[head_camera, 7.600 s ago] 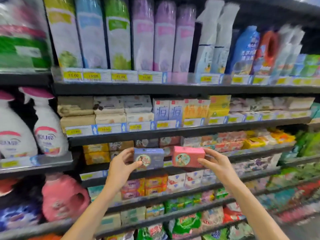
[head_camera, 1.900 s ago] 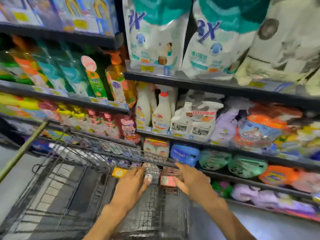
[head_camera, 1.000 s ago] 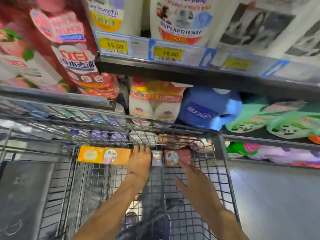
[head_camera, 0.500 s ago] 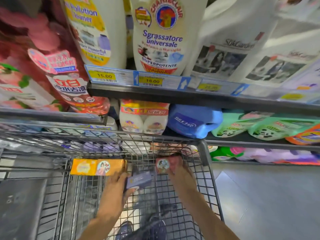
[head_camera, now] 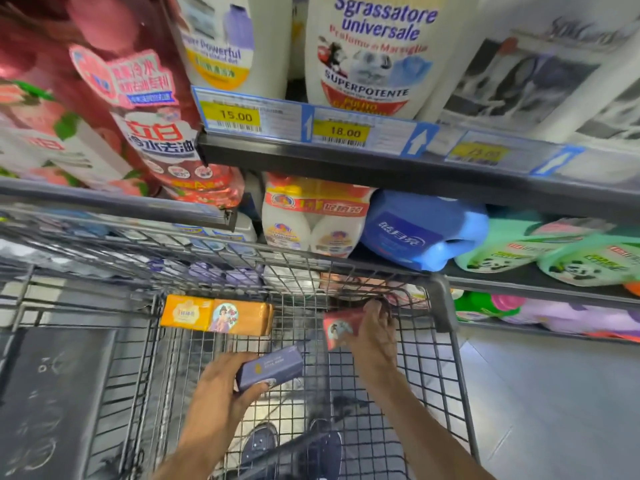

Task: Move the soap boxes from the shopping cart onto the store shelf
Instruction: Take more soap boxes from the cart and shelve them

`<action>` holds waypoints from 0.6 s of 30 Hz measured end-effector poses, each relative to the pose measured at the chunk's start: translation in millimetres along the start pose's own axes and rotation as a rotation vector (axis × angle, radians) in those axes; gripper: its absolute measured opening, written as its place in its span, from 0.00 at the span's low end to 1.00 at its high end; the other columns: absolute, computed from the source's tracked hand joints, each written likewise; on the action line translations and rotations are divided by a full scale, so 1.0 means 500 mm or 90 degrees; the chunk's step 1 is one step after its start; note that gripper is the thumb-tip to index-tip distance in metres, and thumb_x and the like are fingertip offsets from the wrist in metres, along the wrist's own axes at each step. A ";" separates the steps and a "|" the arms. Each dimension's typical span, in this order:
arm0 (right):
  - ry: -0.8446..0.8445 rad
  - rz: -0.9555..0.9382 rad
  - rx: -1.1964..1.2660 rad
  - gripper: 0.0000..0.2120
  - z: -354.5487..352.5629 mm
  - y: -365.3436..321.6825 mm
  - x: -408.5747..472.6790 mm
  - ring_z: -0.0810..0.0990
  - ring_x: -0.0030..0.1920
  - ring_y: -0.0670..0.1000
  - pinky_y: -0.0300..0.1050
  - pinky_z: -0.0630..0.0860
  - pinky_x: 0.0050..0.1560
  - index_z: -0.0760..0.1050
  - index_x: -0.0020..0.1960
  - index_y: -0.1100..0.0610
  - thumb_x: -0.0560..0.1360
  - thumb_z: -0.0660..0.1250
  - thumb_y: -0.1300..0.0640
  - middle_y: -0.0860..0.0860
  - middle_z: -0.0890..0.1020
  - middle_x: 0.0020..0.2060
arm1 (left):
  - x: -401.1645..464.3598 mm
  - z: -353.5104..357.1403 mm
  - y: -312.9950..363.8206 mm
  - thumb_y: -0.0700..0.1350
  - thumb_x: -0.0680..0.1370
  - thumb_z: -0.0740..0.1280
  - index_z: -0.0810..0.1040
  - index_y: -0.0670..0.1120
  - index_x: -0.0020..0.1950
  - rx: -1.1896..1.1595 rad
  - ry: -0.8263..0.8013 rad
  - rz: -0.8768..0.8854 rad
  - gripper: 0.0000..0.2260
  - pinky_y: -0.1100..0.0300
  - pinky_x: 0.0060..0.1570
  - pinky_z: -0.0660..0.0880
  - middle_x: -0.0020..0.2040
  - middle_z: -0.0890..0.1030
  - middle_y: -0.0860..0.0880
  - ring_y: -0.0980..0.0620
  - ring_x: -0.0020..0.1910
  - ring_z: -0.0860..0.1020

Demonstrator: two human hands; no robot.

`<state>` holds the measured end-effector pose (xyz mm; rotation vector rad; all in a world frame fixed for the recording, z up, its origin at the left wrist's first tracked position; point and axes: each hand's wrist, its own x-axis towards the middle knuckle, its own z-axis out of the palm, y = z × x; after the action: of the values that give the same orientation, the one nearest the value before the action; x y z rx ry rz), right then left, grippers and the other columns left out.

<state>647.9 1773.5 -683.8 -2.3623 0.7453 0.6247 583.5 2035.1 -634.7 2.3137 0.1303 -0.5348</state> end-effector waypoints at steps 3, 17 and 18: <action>0.060 -0.082 0.040 0.22 -0.015 0.027 -0.029 0.74 0.61 0.50 0.55 0.76 0.61 0.65 0.62 0.45 0.74 0.73 0.53 0.49 0.78 0.58 | -0.009 -0.009 0.006 0.52 0.74 0.75 0.75 0.65 0.57 -0.071 0.009 -0.029 0.16 0.64 0.48 0.78 0.53 0.78 0.63 0.66 0.50 0.78; -0.008 -0.094 0.352 0.15 -0.264 0.025 -0.257 0.86 0.40 0.46 0.43 0.79 0.41 0.83 0.50 0.54 0.67 0.77 0.69 0.49 0.87 0.39 | -0.078 -0.212 0.181 0.36 0.69 0.79 0.78 0.46 0.57 -0.245 -0.066 -0.025 0.19 0.71 0.41 0.77 0.48 0.85 0.48 0.59 0.44 0.84; 0.004 -0.103 0.359 0.15 -0.304 0.018 -0.290 0.85 0.39 0.46 0.38 0.78 0.39 0.83 0.50 0.55 0.68 0.76 0.70 0.49 0.87 0.37 | -0.090 -0.238 0.209 0.37 0.68 0.79 0.79 0.47 0.56 -0.252 -0.068 -0.007 0.19 0.68 0.44 0.79 0.49 0.85 0.47 0.55 0.48 0.84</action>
<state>574.2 1721.8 -493.6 -1.8774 0.6243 0.2863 608.9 2045.4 -472.5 1.8976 0.1805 -0.5794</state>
